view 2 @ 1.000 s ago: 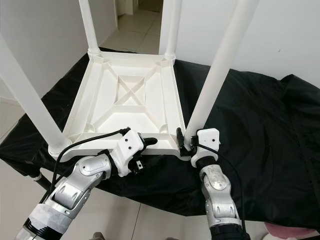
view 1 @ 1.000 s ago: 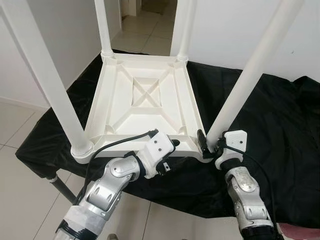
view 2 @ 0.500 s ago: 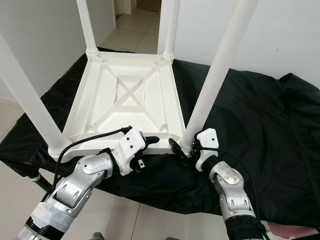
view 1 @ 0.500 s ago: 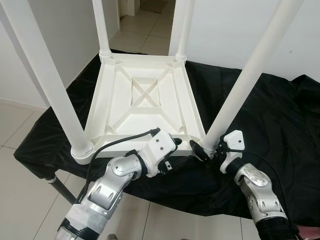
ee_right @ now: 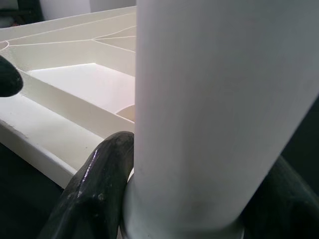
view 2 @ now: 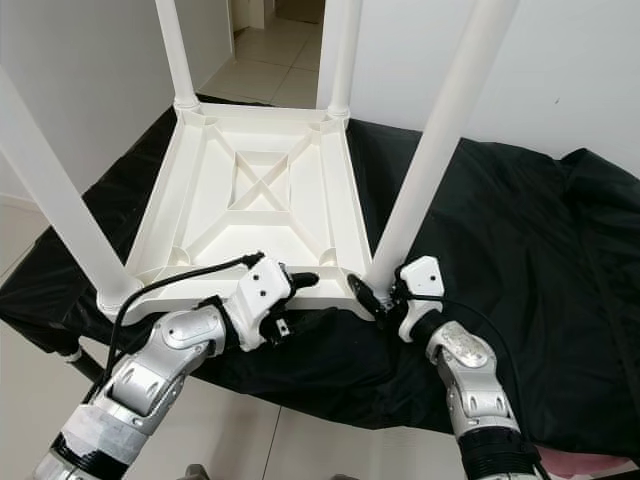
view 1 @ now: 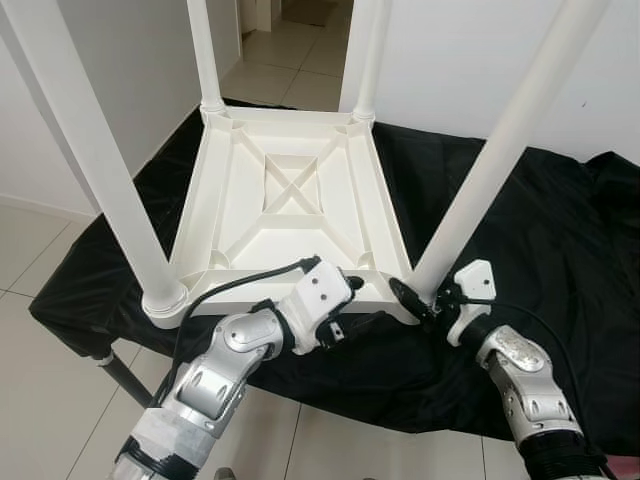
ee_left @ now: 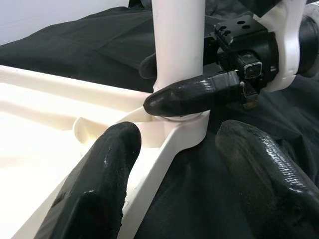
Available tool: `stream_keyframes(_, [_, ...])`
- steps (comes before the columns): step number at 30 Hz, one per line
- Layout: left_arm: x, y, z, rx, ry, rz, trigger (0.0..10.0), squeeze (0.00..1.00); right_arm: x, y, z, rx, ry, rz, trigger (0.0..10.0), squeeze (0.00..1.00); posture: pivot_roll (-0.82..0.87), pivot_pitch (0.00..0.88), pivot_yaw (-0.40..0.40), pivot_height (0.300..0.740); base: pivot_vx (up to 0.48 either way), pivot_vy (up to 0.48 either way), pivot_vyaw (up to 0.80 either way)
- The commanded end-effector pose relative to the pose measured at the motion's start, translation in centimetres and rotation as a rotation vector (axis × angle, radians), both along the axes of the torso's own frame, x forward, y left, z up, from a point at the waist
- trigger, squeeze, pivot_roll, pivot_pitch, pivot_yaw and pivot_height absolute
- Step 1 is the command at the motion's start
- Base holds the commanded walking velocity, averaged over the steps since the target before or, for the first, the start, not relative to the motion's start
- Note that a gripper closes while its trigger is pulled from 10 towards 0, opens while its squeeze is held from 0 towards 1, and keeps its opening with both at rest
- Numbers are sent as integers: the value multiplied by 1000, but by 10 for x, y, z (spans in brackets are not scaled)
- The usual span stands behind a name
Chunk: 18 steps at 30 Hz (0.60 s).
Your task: Building children table
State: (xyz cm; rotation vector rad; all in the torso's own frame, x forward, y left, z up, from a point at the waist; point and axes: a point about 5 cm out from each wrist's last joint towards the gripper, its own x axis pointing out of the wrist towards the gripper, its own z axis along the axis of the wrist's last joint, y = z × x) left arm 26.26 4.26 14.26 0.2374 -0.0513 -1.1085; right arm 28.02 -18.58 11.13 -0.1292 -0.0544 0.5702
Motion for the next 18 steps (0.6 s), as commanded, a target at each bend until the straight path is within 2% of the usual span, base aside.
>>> stream_keyframes(1, [0,-2,0,11,4,-12,10000,0,-4,1,-6,-16,31,1,10000,0,-67,0,-52,740,0,0,0])
stream_keyframes(6, [0,-3,0,11,4,-17,10000,0,-7,8,-2,-31,18,-39,10000,0,-68,0,-52,740,0,0,0])
stream_keyframes(9, [-1,-4,-1,13,5,-20,10000,0,-7,13,1,-8,10,-141,10000,0,-71,0,-49,740,0,0,0])
stream_keyframes(10, [-1,-4,-1,13,5,-20,10000,0,-7,13,1,-8,10,-141,10000,0,-71,0,-49,740,0,0,0])
stream_keyframes(11, [-2,-4,-1,13,7,-22,10000,0,-8,17,3,22,6,-202,10000,0,-74,0,-46,740,0,0,0])
stream_keyframes(12, [-2,-4,-1,13,7,-22,10000,0,-8,17,3,22,6,-202,10000,0,-74,0,-46,740,0,0,0])
stream_keyframes(13, [-3,-5,-1,10,10,-26,10000,0,-9,21,4,50,4,-267,10000,0,-74,0,-46,740,0,0,0])
stream_keyframes(14, [-3,-5,-1,10,10,-26,10000,0,-9,21,4,50,4,-267,10000,0,-74,0,-46,740,0,0,0])
stream_keyframes(16, [-3,-5,-1,10,11,-28,10000,0,-12,25,4,140,16,-455,10000,0,-78,0,-46,740,0,0,0])
stream_keyframes(17, [-3,-5,-1,10,11,-28,10000,0,-12,25,4,140,16,-455,10000,0,-78,0,-46,740,0,0,0])
stream_keyframes(18, [-2,-5,-1,10,12,-28,10000,0,-13,25,3,169,20,-520,10000,0,-78,0,-46,740,0,0,0])
